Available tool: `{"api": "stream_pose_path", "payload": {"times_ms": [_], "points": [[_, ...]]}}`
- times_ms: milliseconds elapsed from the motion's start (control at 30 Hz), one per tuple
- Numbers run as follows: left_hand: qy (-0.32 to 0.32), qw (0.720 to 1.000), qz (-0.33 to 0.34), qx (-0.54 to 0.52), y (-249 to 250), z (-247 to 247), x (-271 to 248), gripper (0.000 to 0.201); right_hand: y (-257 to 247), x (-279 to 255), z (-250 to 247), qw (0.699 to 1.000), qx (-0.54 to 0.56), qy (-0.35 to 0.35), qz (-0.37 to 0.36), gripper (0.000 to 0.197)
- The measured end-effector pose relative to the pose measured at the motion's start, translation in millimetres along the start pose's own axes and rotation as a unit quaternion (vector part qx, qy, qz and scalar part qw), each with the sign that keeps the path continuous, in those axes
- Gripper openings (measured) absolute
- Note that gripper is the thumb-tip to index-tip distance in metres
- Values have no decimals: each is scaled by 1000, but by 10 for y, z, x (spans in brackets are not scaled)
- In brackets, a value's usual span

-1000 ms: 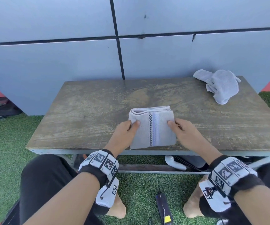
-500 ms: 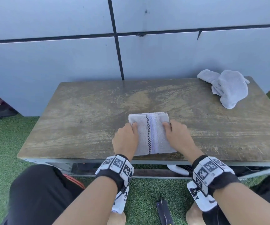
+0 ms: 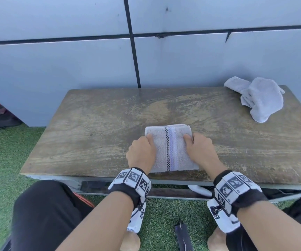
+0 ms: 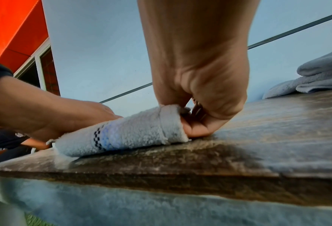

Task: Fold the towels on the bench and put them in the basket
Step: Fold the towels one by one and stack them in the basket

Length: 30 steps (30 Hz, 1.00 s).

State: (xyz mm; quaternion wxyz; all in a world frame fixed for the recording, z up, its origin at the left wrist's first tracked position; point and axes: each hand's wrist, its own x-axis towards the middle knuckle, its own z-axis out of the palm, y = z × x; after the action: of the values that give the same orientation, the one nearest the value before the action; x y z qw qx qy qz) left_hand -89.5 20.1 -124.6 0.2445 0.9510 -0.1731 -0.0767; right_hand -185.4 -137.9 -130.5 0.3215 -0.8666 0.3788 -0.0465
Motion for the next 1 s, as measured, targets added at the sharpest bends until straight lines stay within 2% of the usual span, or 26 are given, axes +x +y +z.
{"api": "stream_pose_path", "payload": {"times_ms": [100, 200, 267, 333, 400, 500, 567, 667, 733, 767, 867, 933, 1000], "points": [[-12, 1000, -9, -24, -28, -33, 9, 55, -11, -44, -36, 999, 29, 15, -2, 36], [-5, 998, -27, -51, -36, -50, -49, 48, -10, -126, -95, 985, -43, 108, -127, 27], [-10, 998, -35, -43, -22, -61, -106, 50, -14, -108, -125, 971, -87, 70, -211, 36], [-15, 1000, -24, -12, -5, -56, -159, 52, -15, -80, -146, 960, -133, -25, -244, 44], [10, 1000, -13, -10, -2, -79, -193, 48, -27, -84, -152, 952, -184, -71, -236, 46], [77, 996, 12, -43, -48, -151, -203, 40, -82, -127, -163, 943, -268, -48, -193, 47], [103, 992, 54, -42, -99, -164, -202, 36, -120, -180, -167, 933, -325, -46, -145, 53], [122, 986, 107, -23, -142, -132, -207, 34, -202, -273, -162, 942, -321, -33, -97, 58], [112, 984, 133, -26, -162, -79, -242, 32, -268, -350, -124, 954, -293, -5, -69, 51], [104, 983, 150, -25, -171, -42, -262, 30, -292, -378, -89, 953, -291, 30, -74, 47], [52, 981, 186, -1, -170, 65, -322, 32, -327, -398, 22, 936, -287, 131, -158, 39], [-6, 983, 183, 7, -161, 135, -353, 49, -350, -367, 75, 929, -247, 122, -246, 40], [-41, 983, 174, 30, -169, 201, -361, 65, -345, -325, 153, 923, -233, 59, -302, 45]]}}
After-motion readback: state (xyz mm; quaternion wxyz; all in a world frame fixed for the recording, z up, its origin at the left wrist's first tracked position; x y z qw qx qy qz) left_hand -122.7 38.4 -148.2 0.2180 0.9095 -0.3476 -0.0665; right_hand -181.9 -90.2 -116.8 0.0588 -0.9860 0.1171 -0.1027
